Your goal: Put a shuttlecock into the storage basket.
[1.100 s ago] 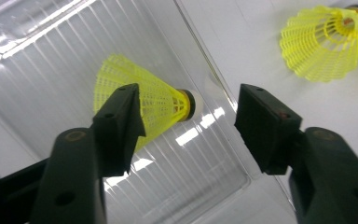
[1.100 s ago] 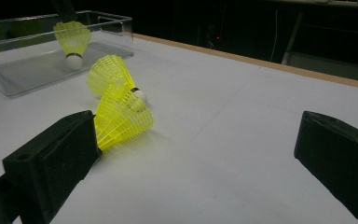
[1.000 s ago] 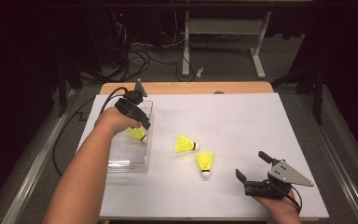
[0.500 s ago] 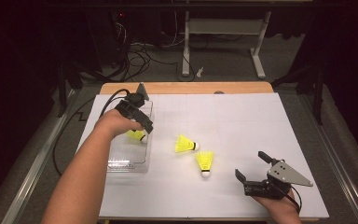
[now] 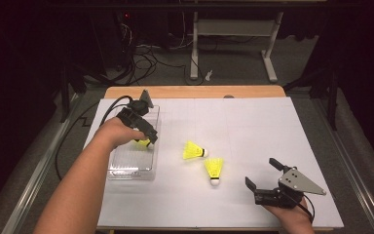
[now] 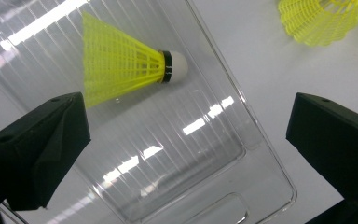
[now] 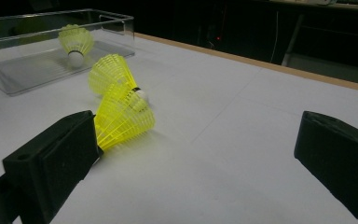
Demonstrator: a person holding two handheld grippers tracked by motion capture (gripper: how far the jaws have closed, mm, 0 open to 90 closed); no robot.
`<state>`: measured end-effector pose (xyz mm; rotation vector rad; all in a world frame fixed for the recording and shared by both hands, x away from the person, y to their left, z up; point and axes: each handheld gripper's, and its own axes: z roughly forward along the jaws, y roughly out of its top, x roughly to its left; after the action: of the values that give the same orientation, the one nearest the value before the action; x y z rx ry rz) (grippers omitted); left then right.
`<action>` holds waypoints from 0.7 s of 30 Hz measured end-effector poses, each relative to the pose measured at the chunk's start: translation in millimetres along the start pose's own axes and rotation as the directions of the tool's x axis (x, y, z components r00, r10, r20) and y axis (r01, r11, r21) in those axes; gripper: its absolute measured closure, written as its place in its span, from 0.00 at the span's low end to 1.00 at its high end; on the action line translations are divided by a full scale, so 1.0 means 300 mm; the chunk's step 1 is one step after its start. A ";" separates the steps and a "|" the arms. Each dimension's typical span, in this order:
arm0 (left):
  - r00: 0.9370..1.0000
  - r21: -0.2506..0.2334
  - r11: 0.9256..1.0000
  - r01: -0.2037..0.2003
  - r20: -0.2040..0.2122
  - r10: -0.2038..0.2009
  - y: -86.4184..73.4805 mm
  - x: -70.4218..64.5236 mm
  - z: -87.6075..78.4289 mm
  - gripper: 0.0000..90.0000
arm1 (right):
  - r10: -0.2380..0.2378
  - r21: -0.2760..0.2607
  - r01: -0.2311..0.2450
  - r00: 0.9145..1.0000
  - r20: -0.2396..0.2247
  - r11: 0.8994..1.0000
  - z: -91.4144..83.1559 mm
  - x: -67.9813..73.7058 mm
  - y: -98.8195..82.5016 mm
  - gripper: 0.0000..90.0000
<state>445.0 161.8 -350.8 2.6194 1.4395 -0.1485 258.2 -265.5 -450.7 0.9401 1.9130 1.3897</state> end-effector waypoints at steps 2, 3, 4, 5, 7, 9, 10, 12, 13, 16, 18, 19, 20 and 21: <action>1.000 -0.002 1.000 0.004 0.004 -0.004 -0.006 0.001 0.002 0.01 | 0.000 0.000 0.000 1.000 -0.001 1.000 0.000 0.000 0.000 0.00; 1.000 -0.002 1.000 0.006 0.010 -0.006 -0.011 0.001 0.004 0.01 | 0.000 0.001 0.000 1.000 0.000 1.000 0.000 0.001 0.000 0.00; 1.000 0.000 1.000 0.001 0.010 -0.001 -0.016 0.000 0.006 0.01 | 0.000 0.001 0.000 1.000 0.001 1.000 0.000 0.001 0.000 0.00; 1.000 0.000 1.000 -0.002 0.014 0.002 -0.022 0.000 0.008 0.01 | 0.001 0.001 -0.001 1.000 0.000 1.000 0.000 0.001 0.000 0.00; 1.000 0.002 1.000 -0.006 0.015 0.006 -0.034 -0.001 0.012 0.01 | 0.000 0.004 0.000 1.000 0.000 1.000 0.001 0.001 -0.001 0.00; 1.000 0.009 1.000 -0.020 0.009 0.020 -0.046 -0.004 0.016 0.01 | -0.004 0.004 0.004 1.000 0.000 1.000 0.003 0.003 -0.001 0.00; 1.000 0.014 1.000 -0.022 0.009 0.022 -0.058 -0.009 0.021 0.01 | -0.004 0.006 0.004 1.000 -0.001 1.000 0.002 0.004 -0.001 0.00; 1.000 0.016 1.000 -0.019 0.010 0.019 -0.064 -0.011 0.023 0.01 | -0.005 0.006 0.005 1.000 -0.001 1.000 0.003 0.005 -0.001 0.00; 1.000 0.018 1.000 -0.016 0.010 0.016 -0.071 -0.012 0.025 0.01 | -0.005 0.007 0.005 1.000 -0.001 1.000 0.003 0.005 -0.001 0.00; 1.000 0.026 0.999 -0.021 0.008 0.020 -0.094 -0.015 0.035 0.01 | -0.007 0.006 0.007 1.000 -0.001 1.000 0.002 0.006 0.000 0.00; 1.000 0.029 0.999 -0.021 0.003 0.020 -0.100 -0.016 0.037 0.01 | -0.008 0.005 0.008 1.000 0.000 1.000 0.001 0.006 0.001 0.00; 1.000 0.030 0.999 -0.022 0.008 0.022 -0.111 -0.018 0.039 0.01 | -0.008 0.005 0.008 1.000 0.000 1.000 0.000 0.006 0.000 0.00; 1.000 0.030 0.999 -0.022 0.008 0.022 -0.111 -0.018 0.039 0.01 | -0.008 0.005 0.008 1.000 0.001 1.000 0.000 0.005 0.000 0.00; 1.000 0.031 0.999 -0.024 0.005 0.024 -0.116 -0.020 0.039 0.01 | -0.007 0.005 0.007 1.000 0.002 1.000 -0.001 0.005 0.000 0.00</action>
<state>412.2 173.2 -364.2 2.6582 1.4157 -0.1757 257.2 -264.5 -450.8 0.9353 1.9174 1.3806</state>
